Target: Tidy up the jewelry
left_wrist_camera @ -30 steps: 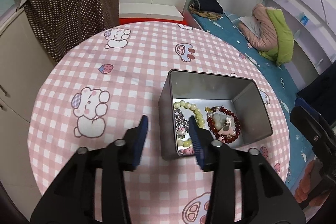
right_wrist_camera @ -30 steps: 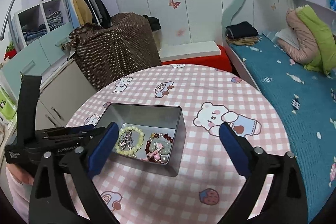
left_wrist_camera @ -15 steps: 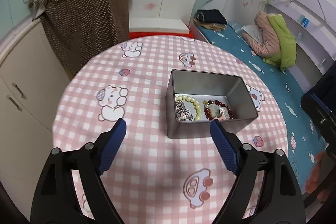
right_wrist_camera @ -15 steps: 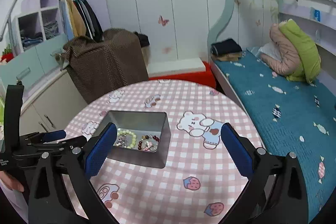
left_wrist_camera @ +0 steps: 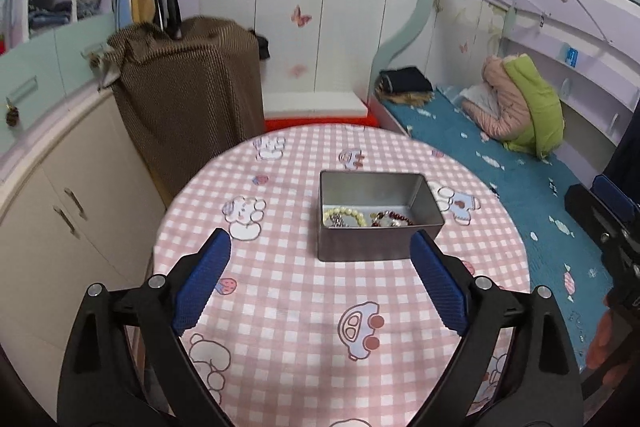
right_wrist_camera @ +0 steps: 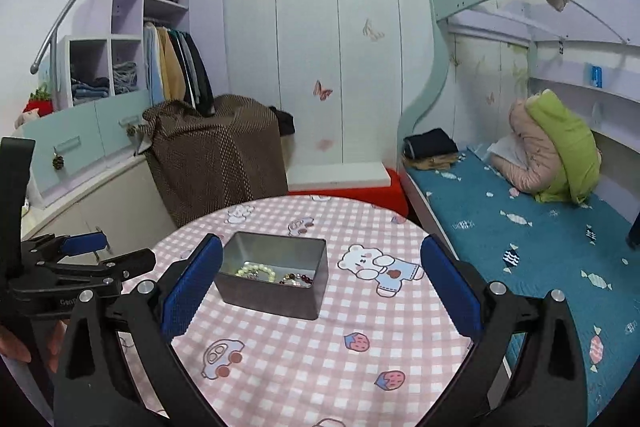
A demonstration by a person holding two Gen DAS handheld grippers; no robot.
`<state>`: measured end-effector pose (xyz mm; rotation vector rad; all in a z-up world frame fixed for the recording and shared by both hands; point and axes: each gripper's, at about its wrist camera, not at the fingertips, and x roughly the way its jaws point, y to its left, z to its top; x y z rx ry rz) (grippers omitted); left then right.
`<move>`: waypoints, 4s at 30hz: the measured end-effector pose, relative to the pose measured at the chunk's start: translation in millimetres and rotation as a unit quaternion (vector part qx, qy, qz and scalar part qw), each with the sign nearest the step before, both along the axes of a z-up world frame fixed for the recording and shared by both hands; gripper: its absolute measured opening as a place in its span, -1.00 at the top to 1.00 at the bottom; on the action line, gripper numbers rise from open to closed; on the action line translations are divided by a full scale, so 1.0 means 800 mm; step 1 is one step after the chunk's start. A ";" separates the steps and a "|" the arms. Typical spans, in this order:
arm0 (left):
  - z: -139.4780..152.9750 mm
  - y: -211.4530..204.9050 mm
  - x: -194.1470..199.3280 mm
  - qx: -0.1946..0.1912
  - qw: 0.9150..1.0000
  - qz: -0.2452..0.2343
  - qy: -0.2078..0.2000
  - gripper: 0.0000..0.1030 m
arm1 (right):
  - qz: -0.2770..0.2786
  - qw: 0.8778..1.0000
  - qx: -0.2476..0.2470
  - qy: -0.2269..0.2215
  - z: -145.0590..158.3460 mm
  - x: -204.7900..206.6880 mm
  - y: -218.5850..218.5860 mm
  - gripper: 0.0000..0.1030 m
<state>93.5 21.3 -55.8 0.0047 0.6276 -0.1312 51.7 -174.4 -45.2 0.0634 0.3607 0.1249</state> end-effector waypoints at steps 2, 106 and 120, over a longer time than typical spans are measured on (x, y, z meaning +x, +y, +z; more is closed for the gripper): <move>0.009 -0.006 -0.014 0.003 1.000 0.000 -0.016 -0.79 | 0.004 1.000 0.001 -0.010 0.005 -0.009 0.001 -0.86; 0.080 -0.036 -0.093 0.016 0.988 0.019 -0.150 -0.91 | -0.033 0.996 0.009 -0.085 0.052 -0.050 -0.008 -0.86; 0.081 -0.034 -0.093 0.016 0.988 0.020 -0.151 -0.91 | -0.030 0.996 0.009 -0.086 0.054 -0.050 -0.005 -0.86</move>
